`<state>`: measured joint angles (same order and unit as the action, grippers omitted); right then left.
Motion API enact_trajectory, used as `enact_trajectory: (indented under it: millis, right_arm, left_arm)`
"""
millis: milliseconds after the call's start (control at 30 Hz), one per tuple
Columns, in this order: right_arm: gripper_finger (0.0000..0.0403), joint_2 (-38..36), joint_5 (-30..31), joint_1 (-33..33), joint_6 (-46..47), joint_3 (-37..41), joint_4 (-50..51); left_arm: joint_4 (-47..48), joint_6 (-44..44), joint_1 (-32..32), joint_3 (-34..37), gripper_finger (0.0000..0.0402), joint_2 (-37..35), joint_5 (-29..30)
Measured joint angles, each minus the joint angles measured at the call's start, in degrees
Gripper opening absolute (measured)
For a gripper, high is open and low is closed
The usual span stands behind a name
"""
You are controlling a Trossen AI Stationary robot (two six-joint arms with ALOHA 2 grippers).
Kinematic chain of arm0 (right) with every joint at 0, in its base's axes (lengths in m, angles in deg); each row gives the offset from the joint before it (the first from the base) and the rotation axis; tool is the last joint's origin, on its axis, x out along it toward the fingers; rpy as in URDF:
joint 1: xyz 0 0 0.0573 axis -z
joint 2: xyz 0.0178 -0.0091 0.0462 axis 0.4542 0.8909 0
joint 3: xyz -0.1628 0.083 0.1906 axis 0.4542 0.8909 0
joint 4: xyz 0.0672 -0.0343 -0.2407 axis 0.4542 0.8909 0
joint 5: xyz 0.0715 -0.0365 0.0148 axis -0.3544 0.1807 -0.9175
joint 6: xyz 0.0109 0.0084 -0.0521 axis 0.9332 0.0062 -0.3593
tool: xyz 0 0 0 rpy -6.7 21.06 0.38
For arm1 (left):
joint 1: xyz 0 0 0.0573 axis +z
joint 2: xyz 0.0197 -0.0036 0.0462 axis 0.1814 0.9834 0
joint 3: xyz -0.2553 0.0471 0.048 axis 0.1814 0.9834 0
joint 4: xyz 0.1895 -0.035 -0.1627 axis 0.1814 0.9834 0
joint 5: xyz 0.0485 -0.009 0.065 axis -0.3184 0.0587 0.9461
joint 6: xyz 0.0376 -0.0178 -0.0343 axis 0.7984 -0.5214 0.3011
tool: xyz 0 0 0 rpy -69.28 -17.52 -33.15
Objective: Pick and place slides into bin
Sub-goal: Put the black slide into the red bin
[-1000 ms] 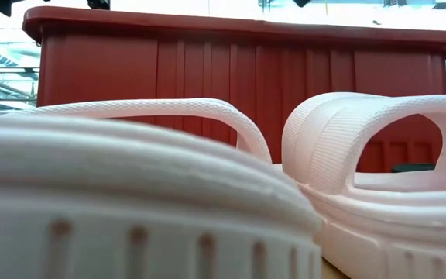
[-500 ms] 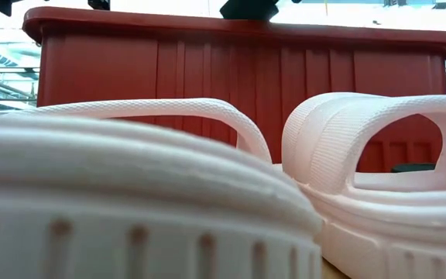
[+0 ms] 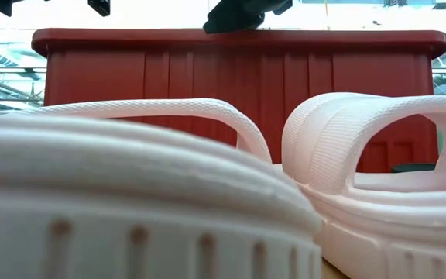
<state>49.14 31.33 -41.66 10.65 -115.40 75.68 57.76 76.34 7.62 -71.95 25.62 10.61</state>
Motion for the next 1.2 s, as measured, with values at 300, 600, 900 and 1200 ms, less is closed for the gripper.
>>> enact_trajectory:
  millis: [300,600,900,1200]
  right_arm:
    - [0.0120,-3.7,-7.4,-3.5,-0.1,0.2,-0.6]
    - [0.0139,-9.6,-7.6,-9.5,5.7,0.2,4.3]
    - [0.0155,-9.9,-7.6,-14.5,14.9,0.1,13.7]
    - [0.0164,-9.9,-7.6,-18.0,24.6,0.3,20.2]
  left_arm:
    - [0.0,0.2,0.0,0.0,0.0198,-0.1,0.0]
    - [0.0,0.2,0.0,0.0,0.0198,-0.1,0.0]
    - [0.0,0.0,0.0,0.0,0.0198,-0.1,-0.1]
    - [0.0,0.0,0.0,0.0,0.0198,-0.1,-0.1]
